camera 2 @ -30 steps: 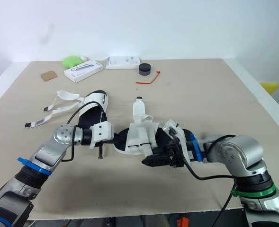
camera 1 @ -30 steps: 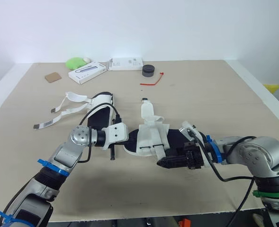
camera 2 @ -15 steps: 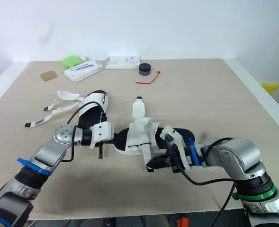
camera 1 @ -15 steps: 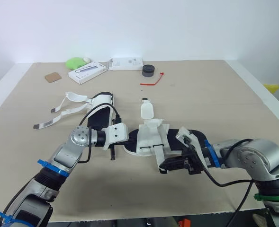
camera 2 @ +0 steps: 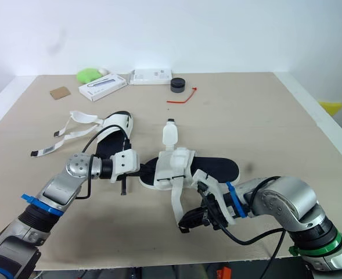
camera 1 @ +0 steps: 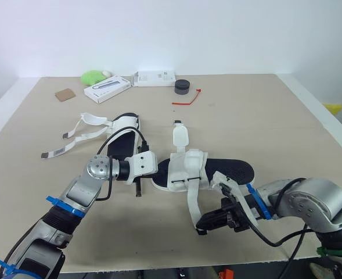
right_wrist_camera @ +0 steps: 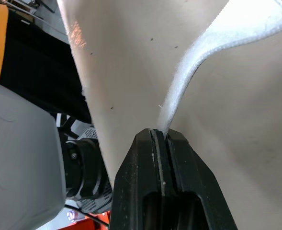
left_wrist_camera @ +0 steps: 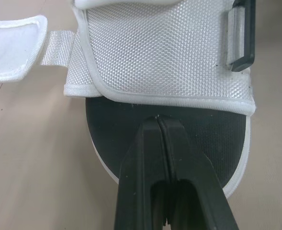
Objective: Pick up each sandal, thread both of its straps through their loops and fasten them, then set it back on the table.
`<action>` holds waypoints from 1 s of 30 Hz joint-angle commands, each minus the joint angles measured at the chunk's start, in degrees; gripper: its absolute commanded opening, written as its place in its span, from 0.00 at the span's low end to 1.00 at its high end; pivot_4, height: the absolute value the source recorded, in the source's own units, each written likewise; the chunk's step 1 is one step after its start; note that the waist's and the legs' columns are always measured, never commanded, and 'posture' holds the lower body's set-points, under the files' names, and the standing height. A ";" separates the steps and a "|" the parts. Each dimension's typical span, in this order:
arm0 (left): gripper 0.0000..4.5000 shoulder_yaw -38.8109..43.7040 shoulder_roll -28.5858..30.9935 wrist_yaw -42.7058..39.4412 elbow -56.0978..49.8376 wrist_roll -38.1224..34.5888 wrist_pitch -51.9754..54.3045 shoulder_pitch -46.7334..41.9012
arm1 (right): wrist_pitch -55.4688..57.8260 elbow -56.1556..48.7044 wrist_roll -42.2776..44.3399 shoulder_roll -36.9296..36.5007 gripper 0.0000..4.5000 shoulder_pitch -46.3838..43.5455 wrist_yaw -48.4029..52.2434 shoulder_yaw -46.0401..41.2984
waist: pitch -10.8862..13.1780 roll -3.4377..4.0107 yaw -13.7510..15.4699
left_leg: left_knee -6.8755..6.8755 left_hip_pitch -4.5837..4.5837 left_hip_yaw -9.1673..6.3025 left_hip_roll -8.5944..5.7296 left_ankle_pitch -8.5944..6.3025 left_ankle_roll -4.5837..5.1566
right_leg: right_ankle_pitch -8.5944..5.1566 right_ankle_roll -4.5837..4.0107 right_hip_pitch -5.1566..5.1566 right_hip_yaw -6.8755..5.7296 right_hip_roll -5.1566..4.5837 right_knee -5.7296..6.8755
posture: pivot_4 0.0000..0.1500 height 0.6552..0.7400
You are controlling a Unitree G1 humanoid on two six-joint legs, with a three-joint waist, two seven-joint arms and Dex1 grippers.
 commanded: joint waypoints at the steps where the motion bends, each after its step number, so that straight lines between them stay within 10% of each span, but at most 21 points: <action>1: 0.00 -0.38 0.49 0.85 1.92 2.22 1.64 1.20 | 0.86 -1.81 1.85 -0.52 0.01 0.12 0.21 -1.29 | 0.00 0.00 0.00 | 0.00 0.00 -0.01 0.00 0.00 0.00 | 0.00 0.00 0.00 0.00 0.00 0.00 | 1.00 1.00; 21: 0.00 -0.56 0.13 0.83 3.01 2.42 1.43 0.39 | 1.61 -2.25 5.69 -2.87 0.01 1.65 0.85 -4.41 | 0.00 0.00 0.02 | -0.01 -0.04 -0.10 0.00 0.00 0.00 | -0.03 -0.03 0.00 -0.09 -0.01 -0.06 | 1.00 1.00; 30: 0.00 -0.69 0.03 0.61 3.65 2.50 1.09 0.09 | -5.19 -6.28 4.42 -9.51 0.86 2.69 6.59 -5.42 | 0.01 0.02 0.05 | 0.00 -0.04 -0.11 0.00 0.00 0.00 | -0.05 -0.06 0.01 -0.12 -0.04 -0.13 | 1.00 1.00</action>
